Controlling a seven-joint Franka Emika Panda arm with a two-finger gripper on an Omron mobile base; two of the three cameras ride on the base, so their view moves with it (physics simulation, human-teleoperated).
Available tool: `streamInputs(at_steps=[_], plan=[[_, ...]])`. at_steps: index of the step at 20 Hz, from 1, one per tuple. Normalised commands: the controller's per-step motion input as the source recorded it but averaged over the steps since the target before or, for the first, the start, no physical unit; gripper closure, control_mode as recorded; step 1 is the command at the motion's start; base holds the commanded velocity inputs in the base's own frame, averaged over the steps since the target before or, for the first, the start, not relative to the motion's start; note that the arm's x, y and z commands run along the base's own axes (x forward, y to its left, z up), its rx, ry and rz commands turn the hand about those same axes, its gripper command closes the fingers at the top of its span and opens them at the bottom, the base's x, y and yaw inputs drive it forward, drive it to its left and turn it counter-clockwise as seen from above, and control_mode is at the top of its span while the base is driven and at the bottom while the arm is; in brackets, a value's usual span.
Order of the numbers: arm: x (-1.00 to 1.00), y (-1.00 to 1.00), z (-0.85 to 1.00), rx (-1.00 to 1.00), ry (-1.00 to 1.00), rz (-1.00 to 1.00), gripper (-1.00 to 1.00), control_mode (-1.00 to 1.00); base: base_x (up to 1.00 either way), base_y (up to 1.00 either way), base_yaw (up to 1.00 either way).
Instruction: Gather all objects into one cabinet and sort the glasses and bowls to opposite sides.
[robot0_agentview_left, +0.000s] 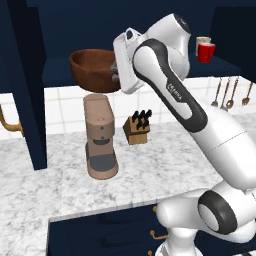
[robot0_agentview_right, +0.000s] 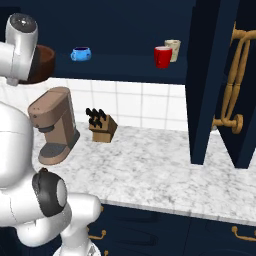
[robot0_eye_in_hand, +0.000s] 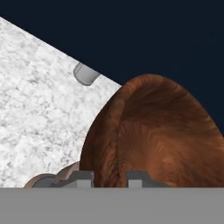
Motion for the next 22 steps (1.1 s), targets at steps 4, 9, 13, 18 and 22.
streamInputs(at_steps=[4, 9, 13, 18, 22], plan=[[0.62, 0.38, 0.18, 0.0, 0.0, 0.0, 1.0, -1.0, 0.0, 0.0, 0.0], [0.54, 0.45, 0.08, 0.0, 0.0, 0.0, 1.0, -1.0, 0.0, 0.0, 0.0], [0.43, 0.28, 0.0, 0.0, 0.0, 0.0, 1.0, -1.0, 0.0, 0.0, 0.0], [0.35, 0.18, -0.08, 0.0, 0.0, 0.0, 1.0, -1.0, 0.0, 0.0, 0.0], [0.16, 0.25, -0.21, 0.0, 0.0, 0.0, 1.0, -1.0, 0.0, 0.0, 0.0]])
